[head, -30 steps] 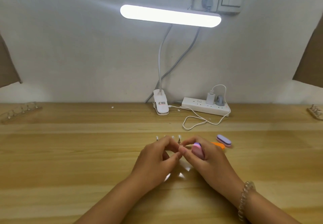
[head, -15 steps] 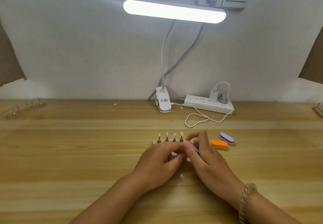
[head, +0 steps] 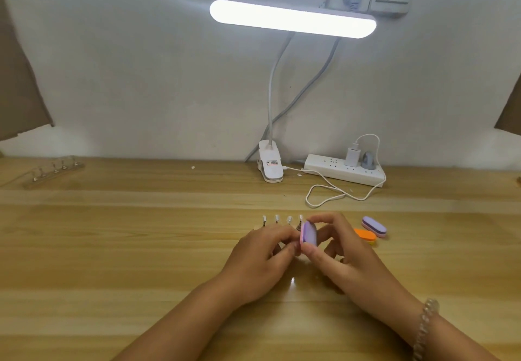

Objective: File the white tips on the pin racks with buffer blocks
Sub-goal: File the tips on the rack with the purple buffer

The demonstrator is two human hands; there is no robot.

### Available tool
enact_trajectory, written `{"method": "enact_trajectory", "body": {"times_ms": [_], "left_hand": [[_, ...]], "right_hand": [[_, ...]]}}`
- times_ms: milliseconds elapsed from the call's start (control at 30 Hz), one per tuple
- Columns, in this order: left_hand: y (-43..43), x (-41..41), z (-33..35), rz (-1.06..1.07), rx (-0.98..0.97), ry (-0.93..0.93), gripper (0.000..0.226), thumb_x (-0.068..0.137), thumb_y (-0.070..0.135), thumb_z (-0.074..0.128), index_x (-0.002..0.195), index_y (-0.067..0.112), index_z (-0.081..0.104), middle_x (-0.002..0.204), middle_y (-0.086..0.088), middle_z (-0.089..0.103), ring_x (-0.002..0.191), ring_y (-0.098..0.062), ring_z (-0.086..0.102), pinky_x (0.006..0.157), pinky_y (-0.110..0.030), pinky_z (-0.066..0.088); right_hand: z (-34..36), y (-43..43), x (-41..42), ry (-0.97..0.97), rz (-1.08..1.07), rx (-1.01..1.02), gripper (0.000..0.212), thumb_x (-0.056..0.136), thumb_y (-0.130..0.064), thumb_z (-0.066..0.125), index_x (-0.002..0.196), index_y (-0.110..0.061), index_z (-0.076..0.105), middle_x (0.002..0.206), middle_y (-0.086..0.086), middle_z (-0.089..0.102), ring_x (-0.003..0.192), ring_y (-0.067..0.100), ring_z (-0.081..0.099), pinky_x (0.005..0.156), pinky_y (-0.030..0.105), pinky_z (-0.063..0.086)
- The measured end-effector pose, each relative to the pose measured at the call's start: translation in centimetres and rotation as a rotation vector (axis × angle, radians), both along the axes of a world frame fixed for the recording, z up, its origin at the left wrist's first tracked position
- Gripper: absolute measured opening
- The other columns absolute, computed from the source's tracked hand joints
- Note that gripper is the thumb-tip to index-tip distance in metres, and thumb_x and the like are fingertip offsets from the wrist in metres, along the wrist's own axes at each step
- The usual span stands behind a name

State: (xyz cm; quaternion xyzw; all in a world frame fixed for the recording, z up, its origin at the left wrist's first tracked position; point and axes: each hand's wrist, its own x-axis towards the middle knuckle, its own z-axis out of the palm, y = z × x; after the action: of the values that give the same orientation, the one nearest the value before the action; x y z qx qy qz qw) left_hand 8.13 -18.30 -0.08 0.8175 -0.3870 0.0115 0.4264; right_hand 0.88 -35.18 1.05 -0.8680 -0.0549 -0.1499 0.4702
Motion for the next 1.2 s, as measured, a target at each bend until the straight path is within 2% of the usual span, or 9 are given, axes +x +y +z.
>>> {"method": "enact_trajectory", "body": {"times_ms": [100, 233, 400, 533, 733, 867, 1000, 1133, 1200], "left_hand": [[-0.09, -0.49, -0.14, -0.061, 0.064, -0.034, 0.014, 0.092, 0.031, 0.052, 0.098, 0.037, 0.063, 0.09, 0.02, 0.065, 0.082, -0.004, 0.057, 0.072, -0.03, 0.045], [-0.04, -0.12, 0.1, -0.036, -0.051, 0.085, 0.024, 0.098, 0.02, 0.054, 0.083, 0.037, 0.062, 0.074, 0.024, 0.059, 0.067, 0.001, 0.053, 0.068, -0.03, 0.046], [-0.04, -0.17, 0.36, -0.047, 0.001, 0.101, 0.018, 0.099, 0.02, 0.056, 0.09, 0.03, 0.068, 0.079, 0.023, 0.065, 0.073, -0.002, 0.06, 0.075, -0.032, 0.05], [0.03, -0.07, 0.5, -0.032, 0.006, 0.127, 0.024, 0.1, 0.02, 0.054, 0.084, 0.035, 0.066, 0.069, 0.026, 0.06, 0.064, 0.001, 0.054, 0.07, -0.031, 0.047], [0.04, -0.37, 0.78, -0.049, 0.037, 0.107, 0.04, 0.1, 0.023, 0.055, 0.079, 0.056, 0.06, 0.074, 0.029, 0.064, 0.071, 0.001, 0.059, 0.072, -0.029, 0.049], [-0.02, -0.36, 0.74, -0.027, 0.059, 0.08, 0.039, 0.1, 0.027, 0.055, 0.071, 0.053, 0.058, 0.067, 0.03, 0.06, 0.066, -0.001, 0.053, 0.07, -0.032, 0.044], [-0.14, -0.25, 0.71, -0.032, 0.062, 0.089, 0.039, 0.1, 0.024, 0.055, 0.078, 0.057, 0.059, 0.078, 0.027, 0.065, 0.071, -0.003, 0.058, 0.077, -0.032, 0.049], [-0.18, -0.04, 0.55, -0.01, 0.043, 0.111, 0.03, 0.099, 0.028, 0.056, 0.074, 0.045, 0.061, 0.07, 0.029, 0.06, 0.068, -0.002, 0.054, 0.075, -0.038, 0.05], [-0.36, 0.04, 0.51, -0.008, 0.038, 0.11, 0.029, 0.099, 0.027, 0.055, 0.076, 0.043, 0.063, 0.076, 0.027, 0.064, 0.071, -0.003, 0.057, 0.077, -0.039, 0.052]], "right_hand": [[0.19, -0.33, 0.32, 0.042, -0.044, 0.153, 0.03, 0.081, -0.039, 0.069, 0.106, -0.026, 0.058, 0.09, -0.006, 0.063, 0.061, 0.012, 0.062, 0.048, 0.03, 0.049], [-0.28, -0.29, 0.1, 0.016, -0.022, 0.13, 0.04, 0.068, -0.054, 0.073, 0.1, -0.033, 0.058, 0.098, -0.013, 0.059, 0.072, 0.019, 0.064, 0.05, 0.023, 0.048], [0.06, -0.24, 0.37, 0.032, -0.062, 0.206, 0.031, 0.066, -0.056, 0.074, 0.083, -0.037, 0.057, 0.084, -0.004, 0.067, 0.056, 0.015, 0.055, 0.044, 0.027, 0.045], [-0.13, -0.03, -0.12, 0.013, -0.04, 0.102, 0.031, 0.073, -0.046, 0.08, 0.09, -0.035, 0.056, 0.081, 0.001, 0.067, 0.065, 0.023, 0.059, 0.054, 0.023, 0.046], [0.22, 0.05, 0.52, 0.05, -0.096, 0.189, 0.029, 0.079, -0.037, 0.078, 0.094, -0.021, 0.059, 0.076, 0.001, 0.063, 0.05, 0.004, 0.05, 0.044, 0.017, 0.038], [0.2, -0.03, 0.08, 0.099, -0.036, 0.186, 0.035, 0.072, -0.049, 0.077, 0.093, -0.027, 0.06, 0.083, 0.017, 0.069, 0.061, 0.019, 0.055, 0.055, 0.026, 0.042], [0.24, -0.07, 0.68, 0.062, -0.116, 0.192, 0.037, 0.072, -0.049, 0.076, 0.092, -0.023, 0.059, 0.08, 0.004, 0.066, 0.053, 0.005, 0.051, 0.049, 0.019, 0.041], [0.17, -0.15, 0.03, 0.147, -0.009, 0.224, 0.035, 0.069, -0.053, 0.078, 0.091, -0.035, 0.057, 0.067, 0.016, 0.063, 0.052, 0.012, 0.048, 0.046, 0.022, 0.037], [0.37, -0.08, 0.37, 0.124, -0.071, 0.242, 0.042, 0.065, -0.056, 0.076, 0.093, -0.03, 0.057, 0.07, 0.017, 0.063, 0.052, 0.01, 0.046, 0.047, 0.019, 0.037]]}}
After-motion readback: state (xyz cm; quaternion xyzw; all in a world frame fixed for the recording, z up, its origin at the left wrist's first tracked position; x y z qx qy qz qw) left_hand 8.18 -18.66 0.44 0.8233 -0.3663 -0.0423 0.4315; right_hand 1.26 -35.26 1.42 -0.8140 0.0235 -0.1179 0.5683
